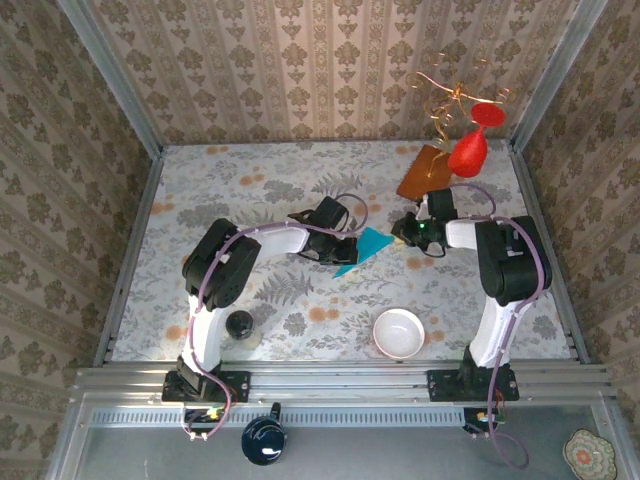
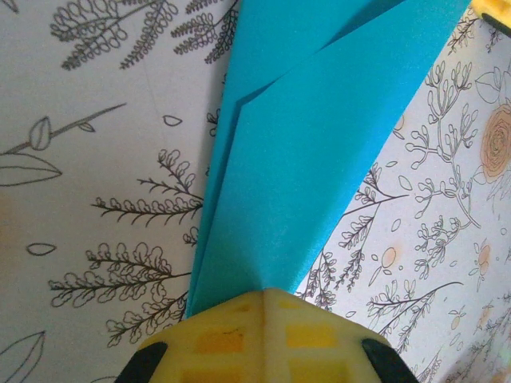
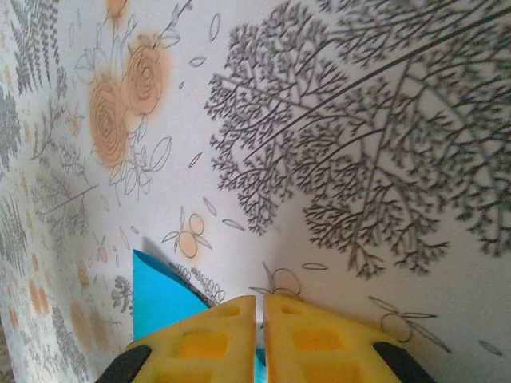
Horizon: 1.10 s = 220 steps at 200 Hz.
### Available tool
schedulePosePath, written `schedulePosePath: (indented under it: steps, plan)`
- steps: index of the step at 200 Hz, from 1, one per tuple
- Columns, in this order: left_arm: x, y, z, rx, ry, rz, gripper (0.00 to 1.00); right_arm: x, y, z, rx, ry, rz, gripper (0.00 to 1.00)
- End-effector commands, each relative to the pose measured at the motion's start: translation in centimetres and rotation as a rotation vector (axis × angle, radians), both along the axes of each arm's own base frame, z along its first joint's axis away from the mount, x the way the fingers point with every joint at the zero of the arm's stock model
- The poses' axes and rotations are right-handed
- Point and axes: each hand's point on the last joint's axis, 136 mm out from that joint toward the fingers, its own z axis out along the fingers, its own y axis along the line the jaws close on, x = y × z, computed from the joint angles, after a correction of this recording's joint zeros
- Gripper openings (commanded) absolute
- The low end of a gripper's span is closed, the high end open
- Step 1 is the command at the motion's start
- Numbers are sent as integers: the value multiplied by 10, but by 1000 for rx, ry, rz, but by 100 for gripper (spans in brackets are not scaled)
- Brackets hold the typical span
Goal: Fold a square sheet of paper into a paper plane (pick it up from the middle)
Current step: Fold the wing for the fifth time at the center of the table.
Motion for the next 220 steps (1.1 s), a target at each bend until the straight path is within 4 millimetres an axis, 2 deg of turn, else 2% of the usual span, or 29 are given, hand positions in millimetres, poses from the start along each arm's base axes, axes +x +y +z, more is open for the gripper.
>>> schedulePosePath:
  steps: [1,26,52,65,86,114,137,175,220]
  plan:
    - [-18,30,-31,130,97,32,0,3,-14,2,-70,-6,-57,15]
    - [-16,27,-28,121,90,30,0,-4,-18,23,-85,-58,-79,15]
    - [-14,25,-25,115,81,29,0,-20,-17,40,-113,-100,-90,16]
    - [-13,24,-23,109,78,30,0,-27,-3,45,-92,-106,-53,16]
    - [-12,22,-20,98,73,32,0,-37,33,45,-53,-91,44,15]
    - [-9,21,-15,84,66,38,0,-47,79,36,-17,-53,154,12]
    - [-9,19,-10,68,60,42,0,-47,94,23,-3,-18,173,10]
    - [-7,16,2,25,42,46,0,-52,88,-6,-54,67,173,8]
    - [1,0,40,-134,-34,-7,3,-60,78,-31,-105,142,223,6]
